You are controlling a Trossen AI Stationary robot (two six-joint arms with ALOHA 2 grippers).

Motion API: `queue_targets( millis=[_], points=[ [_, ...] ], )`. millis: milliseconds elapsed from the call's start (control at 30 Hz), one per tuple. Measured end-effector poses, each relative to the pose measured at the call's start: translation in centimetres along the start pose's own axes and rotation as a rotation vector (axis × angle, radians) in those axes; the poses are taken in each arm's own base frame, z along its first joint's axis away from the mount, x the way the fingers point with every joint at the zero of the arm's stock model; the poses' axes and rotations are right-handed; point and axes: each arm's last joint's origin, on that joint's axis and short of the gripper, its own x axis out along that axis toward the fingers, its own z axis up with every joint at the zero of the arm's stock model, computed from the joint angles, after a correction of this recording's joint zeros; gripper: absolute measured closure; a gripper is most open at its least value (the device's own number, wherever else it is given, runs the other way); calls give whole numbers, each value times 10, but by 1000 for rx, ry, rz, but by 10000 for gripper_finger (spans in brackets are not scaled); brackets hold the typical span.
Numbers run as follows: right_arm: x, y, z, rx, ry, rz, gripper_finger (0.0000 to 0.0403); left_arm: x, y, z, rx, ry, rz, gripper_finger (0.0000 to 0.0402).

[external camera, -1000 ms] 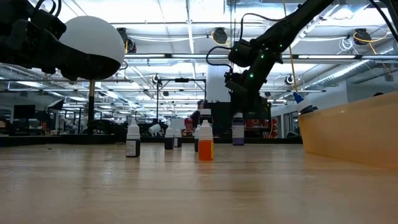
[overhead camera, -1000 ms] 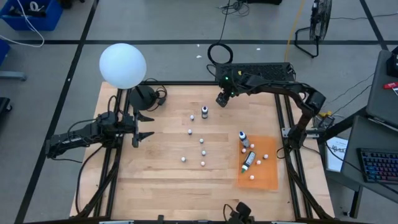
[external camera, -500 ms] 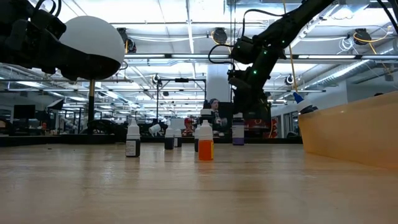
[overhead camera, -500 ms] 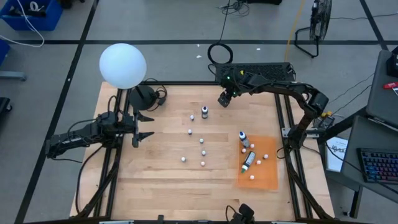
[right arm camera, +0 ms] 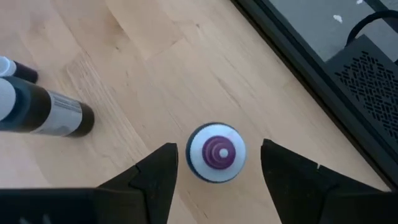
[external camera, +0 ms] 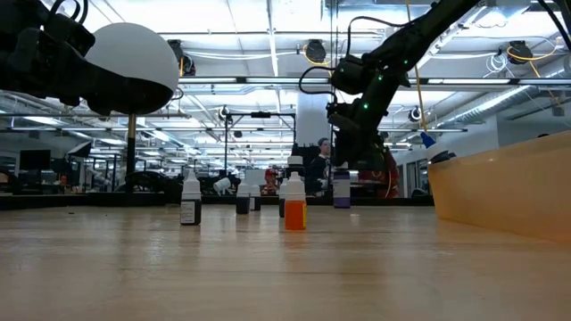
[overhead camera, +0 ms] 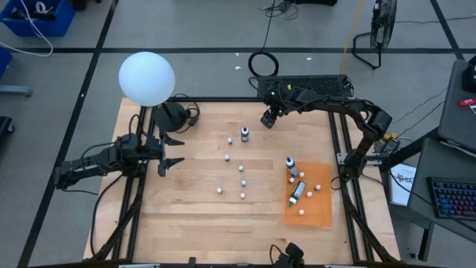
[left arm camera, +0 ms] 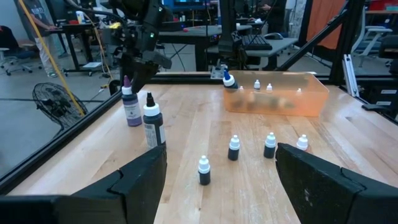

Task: Pick & Place food coloring
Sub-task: Put the big purple food coloring bottle into the orange bin

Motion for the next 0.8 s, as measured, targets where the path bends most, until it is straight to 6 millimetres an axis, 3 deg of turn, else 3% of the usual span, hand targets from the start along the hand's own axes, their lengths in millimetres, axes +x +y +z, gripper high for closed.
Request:
queue_targets(
  millis=[300, 800],
  points=[
    [0, 0, 0, 0, -1, 0, 198, 0, 0, 0, 0, 0, 0, 103],
    [2, -1, -4, -40, -2, -1, 297, 0, 0, 0, 0, 0, 0, 103]
  ],
)
